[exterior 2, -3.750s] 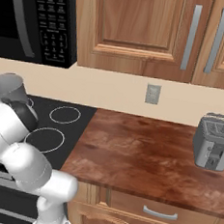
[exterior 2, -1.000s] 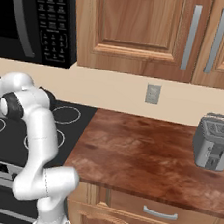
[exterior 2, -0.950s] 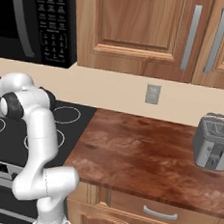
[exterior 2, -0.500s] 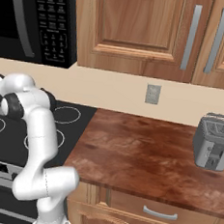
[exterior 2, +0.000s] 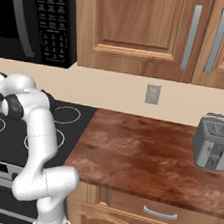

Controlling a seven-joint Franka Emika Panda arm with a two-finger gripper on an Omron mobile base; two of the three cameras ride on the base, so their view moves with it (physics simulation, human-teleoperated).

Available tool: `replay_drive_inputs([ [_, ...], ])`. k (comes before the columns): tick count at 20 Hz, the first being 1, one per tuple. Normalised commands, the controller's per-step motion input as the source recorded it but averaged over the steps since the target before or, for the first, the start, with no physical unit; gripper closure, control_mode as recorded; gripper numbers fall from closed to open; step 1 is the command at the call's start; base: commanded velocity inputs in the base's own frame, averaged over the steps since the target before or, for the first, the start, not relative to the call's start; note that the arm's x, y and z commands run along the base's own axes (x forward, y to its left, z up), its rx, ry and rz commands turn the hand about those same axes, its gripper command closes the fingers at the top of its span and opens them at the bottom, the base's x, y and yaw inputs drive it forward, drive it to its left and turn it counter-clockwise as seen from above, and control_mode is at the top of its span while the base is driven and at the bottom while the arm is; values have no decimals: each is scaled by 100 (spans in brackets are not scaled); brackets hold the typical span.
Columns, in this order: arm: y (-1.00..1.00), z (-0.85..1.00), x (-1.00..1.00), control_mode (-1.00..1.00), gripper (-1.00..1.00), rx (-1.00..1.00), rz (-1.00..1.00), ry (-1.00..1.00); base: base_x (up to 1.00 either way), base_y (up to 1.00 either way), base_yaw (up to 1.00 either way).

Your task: Turn on the sink faucet. Then move the sweet potato from the counter to the sink. Turn off the sink. Move the vegetable from the sink to the pot next to the stove. Finally move the pot to the rear left burner.

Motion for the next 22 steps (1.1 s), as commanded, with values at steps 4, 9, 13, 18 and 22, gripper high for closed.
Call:
replay_drive_inputs([
  [4, -9, -8, 17, -100, 100, 0, -3, 0, 0, 0, 0],
  [9, -9, -8, 10, -100, 100, 0, -2, 0, 0, 0, 0],
  [13, -8, -13, 8, -100, 100, 0, -1, 0, 0, 0, 0],
  [18, -5, -20, 0, -100, 100, 0, 0, 0, 0, 0, 0],
  [22, -3, -24, 0, -100, -100, 0, 0, 0, 0, 0, 0],
])
